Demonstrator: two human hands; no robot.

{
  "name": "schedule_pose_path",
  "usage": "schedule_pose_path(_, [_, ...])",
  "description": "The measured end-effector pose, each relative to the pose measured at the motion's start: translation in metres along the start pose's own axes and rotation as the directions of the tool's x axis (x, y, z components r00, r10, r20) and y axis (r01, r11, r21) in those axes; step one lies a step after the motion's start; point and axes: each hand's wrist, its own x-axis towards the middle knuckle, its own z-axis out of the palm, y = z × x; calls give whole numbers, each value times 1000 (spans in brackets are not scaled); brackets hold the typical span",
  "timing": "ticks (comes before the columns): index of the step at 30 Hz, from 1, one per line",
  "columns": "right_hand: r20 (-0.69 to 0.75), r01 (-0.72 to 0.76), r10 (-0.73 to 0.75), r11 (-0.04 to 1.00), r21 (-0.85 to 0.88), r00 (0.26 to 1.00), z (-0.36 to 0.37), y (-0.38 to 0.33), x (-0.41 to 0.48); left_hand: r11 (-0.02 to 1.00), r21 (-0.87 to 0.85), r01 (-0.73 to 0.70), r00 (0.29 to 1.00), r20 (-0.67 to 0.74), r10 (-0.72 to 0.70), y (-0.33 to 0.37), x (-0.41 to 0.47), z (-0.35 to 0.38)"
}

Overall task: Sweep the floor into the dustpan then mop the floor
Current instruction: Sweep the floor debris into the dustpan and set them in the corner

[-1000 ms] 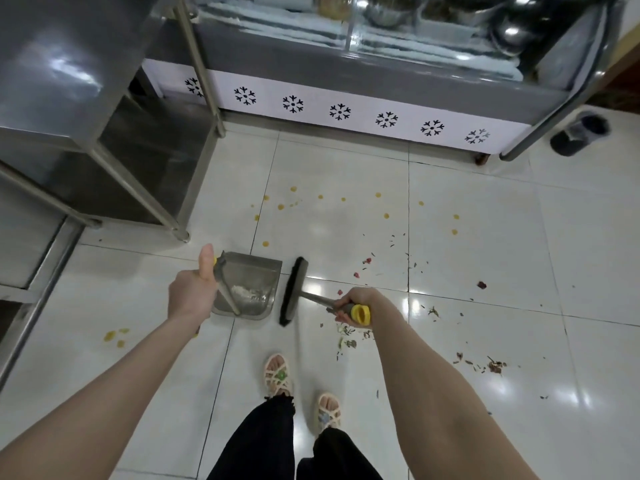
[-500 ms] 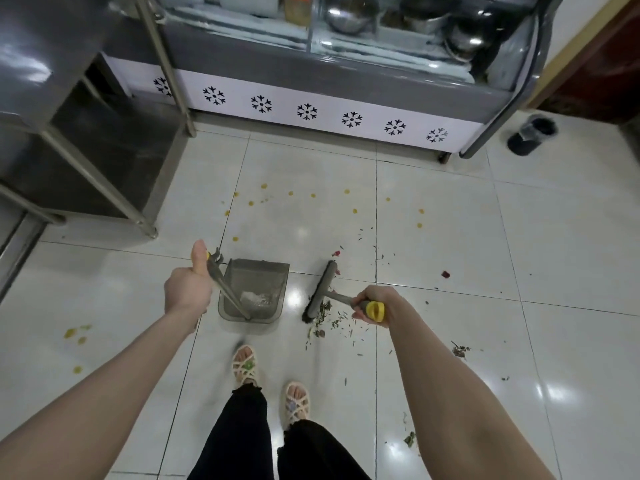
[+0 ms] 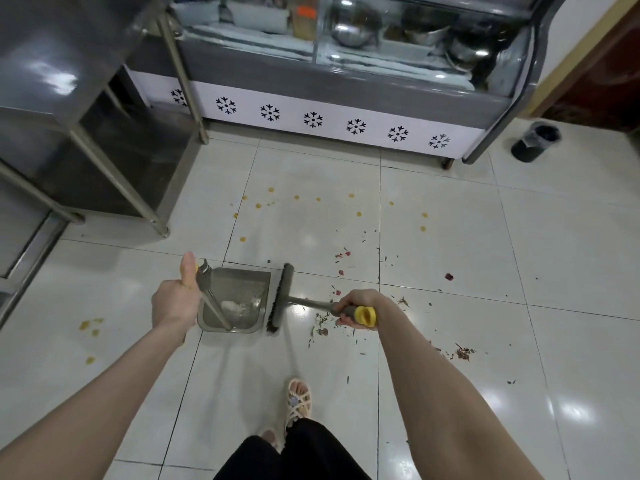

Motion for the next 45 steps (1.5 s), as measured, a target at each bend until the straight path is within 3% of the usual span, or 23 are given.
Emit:
schedule_pose_path(6, [54, -36, 43, 992, -118, 998, 38, 25, 2, 1000, 20, 8, 1000, 12, -8, -33, -9, -21])
schedule_pose_path(17, [-40, -184, 180, 942, -280, 983, 50, 74, -5, 999, 28, 18, 997, 78, -20, -63, -37, -19])
schedule_pose_path(24, [-155, -177, 144, 957, -228, 977, -2, 87, -11, 999, 30, 32, 993, 110, -35, -44, -60, 13])
schedule_pose_path(34, [-293, -46, -26, 971, -236, 956, -112, 75, 1, 998, 8, 58, 995, 79, -59, 1, -107, 90])
schedule_pose_path(45, [-233, 73, -108, 985, -154, 967, -208, 78, -17, 998, -37, 44, 998, 38, -43, 34, -148, 142])
